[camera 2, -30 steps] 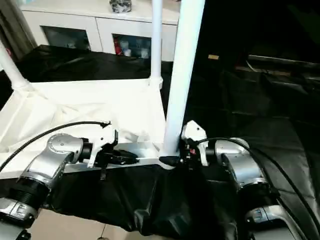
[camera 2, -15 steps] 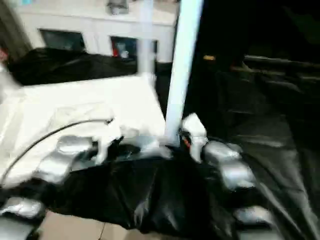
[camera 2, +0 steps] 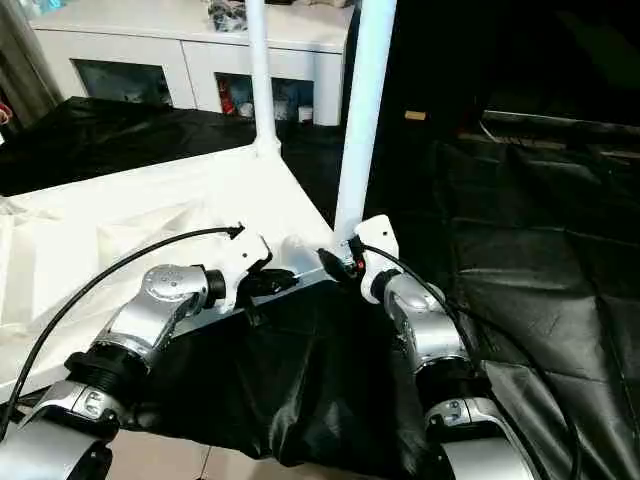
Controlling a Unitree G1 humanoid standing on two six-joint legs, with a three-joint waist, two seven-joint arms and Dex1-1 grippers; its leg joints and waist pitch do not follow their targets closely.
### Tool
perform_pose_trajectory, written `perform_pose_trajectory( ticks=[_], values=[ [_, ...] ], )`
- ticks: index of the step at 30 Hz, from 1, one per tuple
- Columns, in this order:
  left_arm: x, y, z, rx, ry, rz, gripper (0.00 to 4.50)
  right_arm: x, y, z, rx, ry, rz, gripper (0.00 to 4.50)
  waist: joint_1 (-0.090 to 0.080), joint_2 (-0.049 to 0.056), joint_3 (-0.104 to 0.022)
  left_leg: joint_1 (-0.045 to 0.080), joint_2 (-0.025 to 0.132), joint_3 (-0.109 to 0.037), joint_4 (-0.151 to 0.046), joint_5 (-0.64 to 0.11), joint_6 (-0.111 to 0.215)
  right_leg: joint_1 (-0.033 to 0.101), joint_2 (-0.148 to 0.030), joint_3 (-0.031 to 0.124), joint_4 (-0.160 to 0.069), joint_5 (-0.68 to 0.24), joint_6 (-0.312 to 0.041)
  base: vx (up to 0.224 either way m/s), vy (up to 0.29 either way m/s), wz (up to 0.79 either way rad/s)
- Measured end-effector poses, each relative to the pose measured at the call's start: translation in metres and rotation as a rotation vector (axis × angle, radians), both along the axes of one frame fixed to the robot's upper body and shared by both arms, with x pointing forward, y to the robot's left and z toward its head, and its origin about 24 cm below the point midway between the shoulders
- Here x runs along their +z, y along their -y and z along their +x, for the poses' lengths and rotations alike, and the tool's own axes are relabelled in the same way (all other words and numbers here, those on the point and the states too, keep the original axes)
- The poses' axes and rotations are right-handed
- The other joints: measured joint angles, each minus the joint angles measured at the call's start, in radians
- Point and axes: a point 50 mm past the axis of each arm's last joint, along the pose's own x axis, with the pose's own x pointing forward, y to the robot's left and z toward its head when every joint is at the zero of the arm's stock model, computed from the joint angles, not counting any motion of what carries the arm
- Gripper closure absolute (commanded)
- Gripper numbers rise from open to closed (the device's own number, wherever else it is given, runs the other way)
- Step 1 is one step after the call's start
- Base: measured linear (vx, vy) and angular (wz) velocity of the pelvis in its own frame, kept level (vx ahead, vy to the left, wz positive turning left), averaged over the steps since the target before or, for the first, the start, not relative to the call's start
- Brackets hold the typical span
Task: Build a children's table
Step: Rotate leg to tighten
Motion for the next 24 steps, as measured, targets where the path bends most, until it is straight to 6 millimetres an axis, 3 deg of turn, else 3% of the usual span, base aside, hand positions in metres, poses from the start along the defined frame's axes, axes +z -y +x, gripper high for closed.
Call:
perform_pose_trajectory(
  ticks=[8,15,16,24],
  values=[
    [0.004,-0.023,-0.005,-0.12,-0.017,0.001,4.5,0.009,0.027,-0.015,0.341,-0.017,-0.096,0.55,0.005,0.0,0.001,-0.003,0.001,0.0,-0.001,0.0,0.0,-0.002,0.0,-0.002,0.0,-0.001,0.001,0.0,0.0,0.0],
    [0.008,-0.036,-0.011,-0.204,-0.049,0.002,4.5,0.018,0.039,-0.024,0.501,-0.051,-0.101,0.55,0.012,-0.001,0.002,-0.007,0.001,0.0,0.0,0.0,0.001,-0.005,0.0,-0.002,-0.001,-0.001,0.001,0.0,0.0,0.0],
    [0.008,-0.039,-0.012,-0.215,-0.055,0.005,4.5,0.018,0.04,-0.026,0.516,-0.054,-0.098,0.87,0.013,-0.001,0.002,-0.007,0.002,0.0,0.0,0.0,0.001,-0.005,0.0,-0.002,0.0,-0.001,0.001,0.0,0.0,0.0],
    [0.008,-0.046,-0.017,-0.262,-0.086,0.003,4.5,0.018,0.037,-0.028,0.557,-0.059,-0.087,1.39,0.015,-0.001,0.002,-0.007,0.002,0.0,0.0,0.0,0.001,-0.005,0.0,-0.002,0.0,-0.001,0.001,0.0,0.0,0.0]
  ],
)
